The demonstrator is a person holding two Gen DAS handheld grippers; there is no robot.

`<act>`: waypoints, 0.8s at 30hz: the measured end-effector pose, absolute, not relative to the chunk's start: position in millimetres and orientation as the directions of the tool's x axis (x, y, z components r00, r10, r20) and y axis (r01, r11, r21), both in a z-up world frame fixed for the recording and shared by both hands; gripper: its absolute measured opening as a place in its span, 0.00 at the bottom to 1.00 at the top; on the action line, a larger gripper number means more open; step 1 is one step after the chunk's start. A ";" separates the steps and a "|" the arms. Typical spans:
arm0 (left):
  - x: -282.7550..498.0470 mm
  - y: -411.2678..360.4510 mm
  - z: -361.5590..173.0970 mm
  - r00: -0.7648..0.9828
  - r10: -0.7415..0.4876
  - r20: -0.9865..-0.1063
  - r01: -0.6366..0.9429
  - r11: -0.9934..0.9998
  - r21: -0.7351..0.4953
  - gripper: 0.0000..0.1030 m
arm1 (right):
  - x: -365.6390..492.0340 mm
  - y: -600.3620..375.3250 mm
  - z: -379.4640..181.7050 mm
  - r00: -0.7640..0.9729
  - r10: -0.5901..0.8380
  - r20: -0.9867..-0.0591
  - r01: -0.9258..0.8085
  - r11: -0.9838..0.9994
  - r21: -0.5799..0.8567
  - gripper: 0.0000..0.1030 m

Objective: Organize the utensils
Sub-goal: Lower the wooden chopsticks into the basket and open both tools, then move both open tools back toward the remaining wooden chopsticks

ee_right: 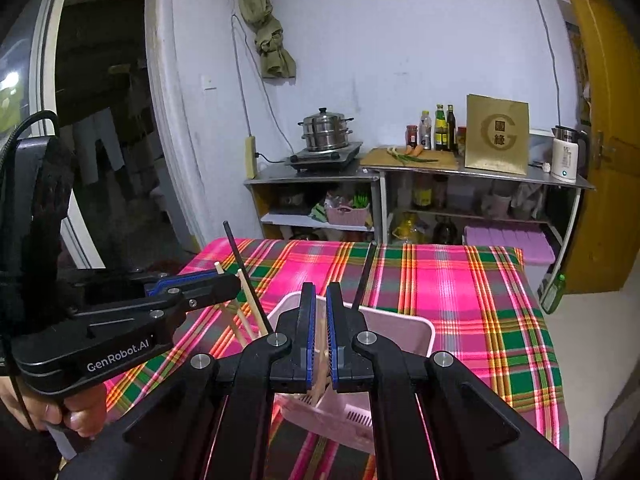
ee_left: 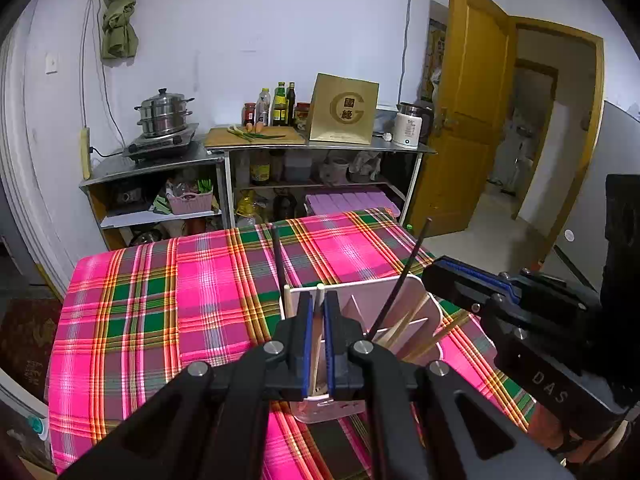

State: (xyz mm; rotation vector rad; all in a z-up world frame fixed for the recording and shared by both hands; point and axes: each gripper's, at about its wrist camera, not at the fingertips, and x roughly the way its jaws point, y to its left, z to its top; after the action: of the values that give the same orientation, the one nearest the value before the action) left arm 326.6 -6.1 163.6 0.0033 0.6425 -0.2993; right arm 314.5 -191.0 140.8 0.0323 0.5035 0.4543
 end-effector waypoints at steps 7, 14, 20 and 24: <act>322.6 -4.8 165.9 0.763 -0.273 -0.585 0.275 0.957 -0.089 0.14 | 307.0 -190.8 137.8 0.770 0.428 -0.473 -0.418 0.899 0.133 0.05; 300.1 0.3 173.2 0.778 -0.284 -0.560 0.278 0.956 -0.099 0.15 | 289.4 -199.5 146.0 0.782 0.430 -0.452 -0.415 0.899 0.138 0.09; 268.9 8.0 172.3 0.793 -0.287 -0.538 0.274 0.956 -0.106 0.15 | 260.3 -210.4 144.6 0.781 0.445 -0.439 -0.425 0.893 0.148 0.11; 243.0 14.9 163.5 0.804 -0.272 -0.528 0.261 0.960 -0.098 0.15 | 234.1 -219.8 139.9 0.780 0.460 -0.425 -0.433 0.886 0.166 0.11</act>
State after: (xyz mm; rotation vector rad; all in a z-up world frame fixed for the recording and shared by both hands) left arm 243.0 14.9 163.5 -0.0205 0.5686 -0.2854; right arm 234.1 -219.8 139.9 0.0600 0.4747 0.4825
